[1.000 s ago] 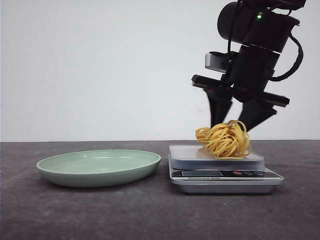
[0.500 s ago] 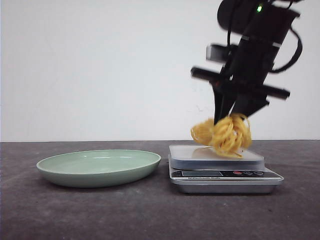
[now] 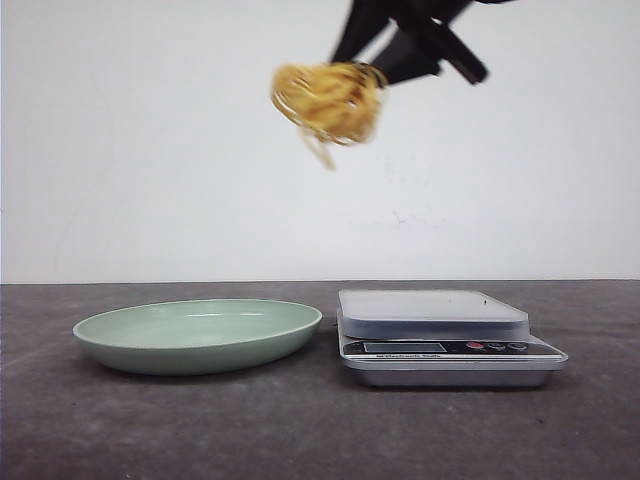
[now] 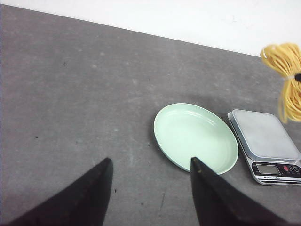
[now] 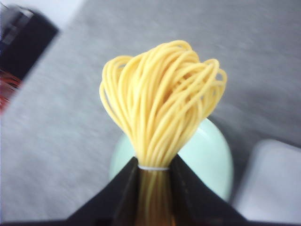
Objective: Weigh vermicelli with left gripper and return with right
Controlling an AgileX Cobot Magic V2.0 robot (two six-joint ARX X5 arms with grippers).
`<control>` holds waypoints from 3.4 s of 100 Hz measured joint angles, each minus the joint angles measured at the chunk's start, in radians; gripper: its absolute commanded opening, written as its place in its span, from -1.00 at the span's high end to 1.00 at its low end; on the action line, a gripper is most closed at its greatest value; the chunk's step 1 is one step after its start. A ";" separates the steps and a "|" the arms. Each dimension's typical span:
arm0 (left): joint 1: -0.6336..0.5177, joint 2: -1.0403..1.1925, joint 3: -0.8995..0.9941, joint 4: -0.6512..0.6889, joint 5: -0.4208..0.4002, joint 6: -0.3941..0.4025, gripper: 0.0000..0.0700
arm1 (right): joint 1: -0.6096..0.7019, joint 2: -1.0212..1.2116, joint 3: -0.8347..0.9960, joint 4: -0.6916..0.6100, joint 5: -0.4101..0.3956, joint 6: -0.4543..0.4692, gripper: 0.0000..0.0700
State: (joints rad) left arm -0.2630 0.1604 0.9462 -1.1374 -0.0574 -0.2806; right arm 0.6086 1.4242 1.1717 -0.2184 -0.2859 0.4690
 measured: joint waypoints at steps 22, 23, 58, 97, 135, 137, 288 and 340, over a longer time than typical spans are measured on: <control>0.000 0.000 0.000 0.000 0.000 0.000 0.11 | 0.042 0.093 0.000 0.108 0.002 0.083 1.00; 0.000 0.000 0.000 0.000 0.000 0.000 0.11 | 0.043 0.100 0.000 0.110 0.002 0.086 1.00; 0.000 0.000 0.000 -0.005 -0.023 0.000 0.11 | 0.074 0.329 0.087 0.094 -0.036 0.123 1.00; 0.000 0.000 0.000 -0.010 -0.042 0.000 0.11 | 0.124 0.499 0.193 0.073 0.056 0.168 1.00; 0.000 0.000 0.000 -0.011 -0.045 0.000 0.11 | 0.166 0.592 0.193 0.077 0.087 0.194 0.86; 0.000 0.000 0.000 -0.010 -0.045 0.000 0.11 | 0.169 0.592 0.193 0.083 0.091 0.194 0.72; 0.000 0.000 0.000 0.006 -0.048 0.000 0.11 | 0.037 -0.907 0.204 -0.780 0.631 -0.460 -0.27; 0.000 0.000 0.000 0.006 -0.024 -0.015 0.11 | -0.119 -1.307 -0.145 -0.881 0.422 -0.268 -0.11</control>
State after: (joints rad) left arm -0.2630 0.1600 0.9462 -1.1316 -0.0814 -0.2955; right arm 0.4892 0.1169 1.0264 -1.0992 0.1360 0.2008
